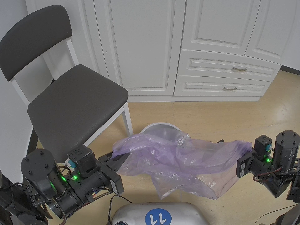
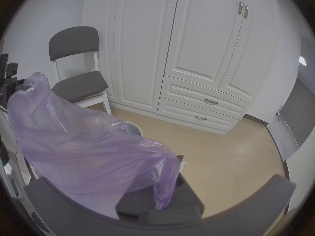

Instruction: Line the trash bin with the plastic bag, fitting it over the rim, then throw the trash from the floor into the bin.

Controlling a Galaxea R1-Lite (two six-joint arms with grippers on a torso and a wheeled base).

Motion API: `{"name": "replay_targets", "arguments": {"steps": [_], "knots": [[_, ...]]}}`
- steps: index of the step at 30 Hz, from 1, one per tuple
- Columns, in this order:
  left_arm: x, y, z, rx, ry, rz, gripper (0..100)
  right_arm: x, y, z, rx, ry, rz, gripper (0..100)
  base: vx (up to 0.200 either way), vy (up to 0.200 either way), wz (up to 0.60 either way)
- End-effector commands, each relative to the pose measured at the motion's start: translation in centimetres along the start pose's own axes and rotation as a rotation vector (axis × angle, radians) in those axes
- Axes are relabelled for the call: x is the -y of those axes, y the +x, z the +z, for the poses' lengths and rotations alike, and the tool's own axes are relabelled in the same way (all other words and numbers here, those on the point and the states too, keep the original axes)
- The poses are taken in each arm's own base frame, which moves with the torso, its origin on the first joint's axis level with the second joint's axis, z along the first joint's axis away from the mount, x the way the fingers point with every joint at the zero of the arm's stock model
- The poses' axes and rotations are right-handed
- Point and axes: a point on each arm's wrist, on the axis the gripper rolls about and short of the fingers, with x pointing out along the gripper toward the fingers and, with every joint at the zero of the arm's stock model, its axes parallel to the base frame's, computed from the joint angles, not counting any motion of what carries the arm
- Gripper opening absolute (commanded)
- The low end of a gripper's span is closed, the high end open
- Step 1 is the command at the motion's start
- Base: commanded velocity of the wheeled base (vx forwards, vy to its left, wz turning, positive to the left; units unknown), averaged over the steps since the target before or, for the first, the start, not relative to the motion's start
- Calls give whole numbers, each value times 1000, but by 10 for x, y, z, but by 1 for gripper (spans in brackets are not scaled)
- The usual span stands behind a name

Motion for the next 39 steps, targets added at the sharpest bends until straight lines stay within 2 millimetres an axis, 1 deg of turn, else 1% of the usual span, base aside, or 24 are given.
{"name": "replay_targets", "arguments": {"steps": [1,8,13,28,34,39], "knots": [[-1,-2,-4,-21,5,-12,0,1,0,-5,-16,-19,-1,0,0,0,0],[-3,-4,-6,-29,9,-22,0,4,1,-11,-39,-56,-16,0,0,0,0],[-2,-8,-1,-5,10,-28,0,5,2,-10,-38,-54,-22,0,0,0,0],[-3,-3,-6,-30,11,-17,0,7,3,-15,-63,-82,-33,0,0,0,0],[-2,-2,-8,-36,7,-22,0,5,6,-18,-80,-91,-30,0,0,0,0],[-2,4,-17,-76,9,-18,0,3,16,-25,-120,-100,-45,0,0,0,0]]}}
